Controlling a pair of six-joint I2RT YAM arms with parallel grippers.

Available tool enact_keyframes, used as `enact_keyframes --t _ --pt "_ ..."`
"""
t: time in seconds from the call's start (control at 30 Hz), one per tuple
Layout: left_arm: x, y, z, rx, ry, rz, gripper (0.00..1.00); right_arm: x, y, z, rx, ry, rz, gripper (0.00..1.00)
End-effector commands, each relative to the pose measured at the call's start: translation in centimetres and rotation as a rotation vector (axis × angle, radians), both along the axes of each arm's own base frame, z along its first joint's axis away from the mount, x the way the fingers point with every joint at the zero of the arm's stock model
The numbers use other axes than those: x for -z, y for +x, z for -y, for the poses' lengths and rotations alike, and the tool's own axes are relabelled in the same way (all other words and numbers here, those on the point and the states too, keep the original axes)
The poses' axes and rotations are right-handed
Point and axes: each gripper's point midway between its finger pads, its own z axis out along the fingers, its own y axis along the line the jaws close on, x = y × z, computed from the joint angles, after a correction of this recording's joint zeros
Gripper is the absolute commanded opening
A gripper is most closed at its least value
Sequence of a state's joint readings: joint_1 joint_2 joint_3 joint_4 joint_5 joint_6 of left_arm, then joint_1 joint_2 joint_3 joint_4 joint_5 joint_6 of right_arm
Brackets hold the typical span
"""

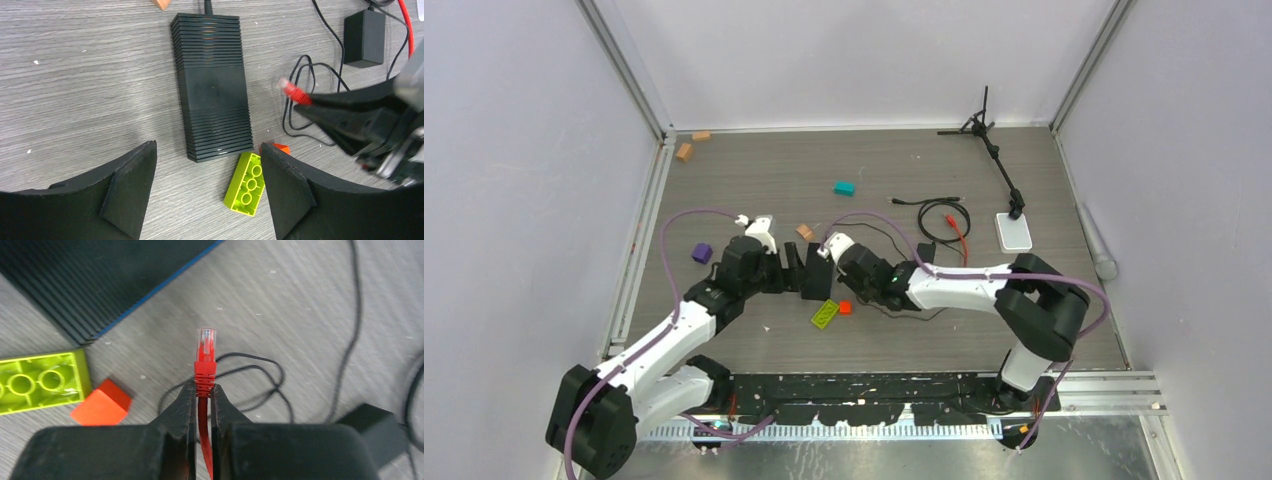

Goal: Insert the plug into the switch port
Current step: Insert the connector into the switch port.

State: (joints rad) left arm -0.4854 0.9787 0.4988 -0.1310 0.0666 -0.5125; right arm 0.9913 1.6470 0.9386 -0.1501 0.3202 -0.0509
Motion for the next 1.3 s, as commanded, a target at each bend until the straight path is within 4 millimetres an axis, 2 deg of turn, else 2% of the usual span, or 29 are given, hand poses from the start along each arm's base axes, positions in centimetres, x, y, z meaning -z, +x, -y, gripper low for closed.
enact_keyframes --t 0.0,0.1,0.27,0.43,0.6,0.8,1.0,1.17,1.27 --pt "-1.1 0.7 -0.9 -0.043 -0.021 0.066 0.77 0.0 -0.3 -4.5 0.013 0.168 0.046 0.00" --pt "-1.1 0.3 -1.3 -0.051 -0.020 0.065 0.77 1.1 -1.5 -5.3 -0.005 0.158 0.036 0.01" --pt "-0.8 -0.3 -2.1 -0.064 -0.015 0.065 0.78 1.9 -3.9 -6.6 -0.049 0.175 0.007 0.00" --pt "-0.6 -0.6 -2.4 -0.071 -0.010 0.060 0.78 1.7 -6.9 -8.7 -0.117 0.200 -0.034 0.00" --pt "-0.7 -0.5 -2.9 -0.087 0.003 0.067 0.78 1.0 -8.4 -9.6 -0.146 0.207 -0.045 0.00" --pt "-0.8 0.4 -1.9 -0.048 -0.005 0.076 0.79 0.8 -6.6 -7.3 -0.092 0.196 -0.036 0.00" --pt "0.0 2.1 -0.2 -0.004 -0.026 0.062 0.77 0.6 -4.2 -5.5 -0.072 0.223 -0.055 0.01" --pt "1.2 3.2 0.0 -0.020 -0.019 0.058 0.76 0.0 -3.0 -5.1 -0.086 0.236 -0.048 0.00" --pt "1.7 3.6 0.4 -0.015 -0.029 0.053 0.75 -0.3 -3.2 -5.5 -0.126 0.263 -0.070 0.00"
